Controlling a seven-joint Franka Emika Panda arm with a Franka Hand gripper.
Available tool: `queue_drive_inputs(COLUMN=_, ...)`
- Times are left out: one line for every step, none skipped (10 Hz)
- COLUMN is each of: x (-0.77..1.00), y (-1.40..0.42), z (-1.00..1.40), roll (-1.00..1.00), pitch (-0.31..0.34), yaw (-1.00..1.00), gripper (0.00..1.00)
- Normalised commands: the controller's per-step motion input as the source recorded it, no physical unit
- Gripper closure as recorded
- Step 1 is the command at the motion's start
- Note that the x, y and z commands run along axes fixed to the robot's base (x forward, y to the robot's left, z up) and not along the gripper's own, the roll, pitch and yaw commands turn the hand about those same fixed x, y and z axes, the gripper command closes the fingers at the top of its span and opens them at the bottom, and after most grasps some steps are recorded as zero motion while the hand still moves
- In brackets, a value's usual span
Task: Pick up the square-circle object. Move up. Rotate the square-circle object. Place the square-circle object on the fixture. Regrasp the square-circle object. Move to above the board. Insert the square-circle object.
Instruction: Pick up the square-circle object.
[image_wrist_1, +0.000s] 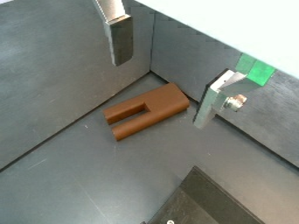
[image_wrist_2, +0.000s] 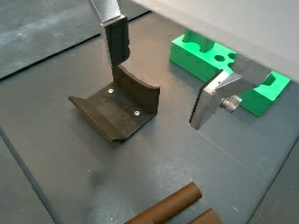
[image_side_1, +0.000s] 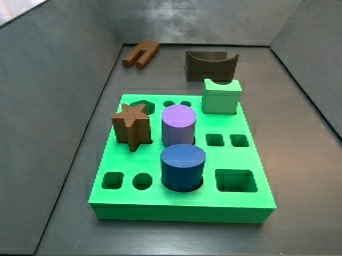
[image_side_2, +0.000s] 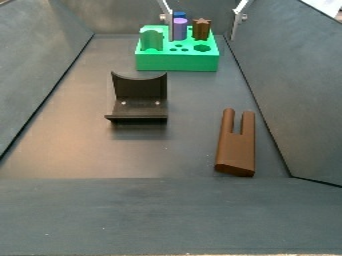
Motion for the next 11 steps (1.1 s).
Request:
queue_drive_inputs(x=-0.33, y=0.12, z=-0.45, roll=-0.02, pitch=-0.064, yaw=-0.21, gripper=0.00)
queue_drive_inputs(x=0.00, y=0.32, z=-0.92, roll=0.07, pitch=0.000, yaw=-0.50, gripper=0.00)
queue_drive_inputs(x=0.00, y=0.44, z=-1.00, roll=0.00, pitch=0.000, yaw=-0.57, gripper=0.00)
queue_drive_inputs(x=-0.05, y=0.44, z=-1.00, roll=-0.03, pitch=0.000, yaw=-0.56, gripper=0.00)
queue_drive_inputs(x=-0.14, y=0.37, z=-0.95, roll=-0.09, pitch=0.000, yaw=-0.53, gripper=0.00)
queue_drive_inputs(x=0.01, y=0.31, z=-0.86, roll=-0.11, pitch=0.000, yaw=-0.57, gripper=0.00)
queue_drive_inputs(x=-0.03, y=0.31, z=-0.88, roll=-0.12, pitch=0.000, yaw=-0.58, gripper=0.00)
queue_drive_inputs(x=0.01, y=0.29, z=-0.75, roll=-0.17, pitch=0.043, yaw=-0.49, gripper=0.00)
queue_drive_inputs(x=0.00, y=0.26, z=-0.70, roll=-0.20, pitch=0.036, yaw=-0.46, gripper=0.00)
queue_drive_inputs(x=0.00, y=0.27, z=-0.68, roll=-0.22, pitch=0.029, yaw=-0.35, gripper=0.00)
queue_drive_inputs(x=0.00, y=0.05, z=-0.78, roll=-0.12, pitch=0.066, yaw=-0.16, gripper=0.00)
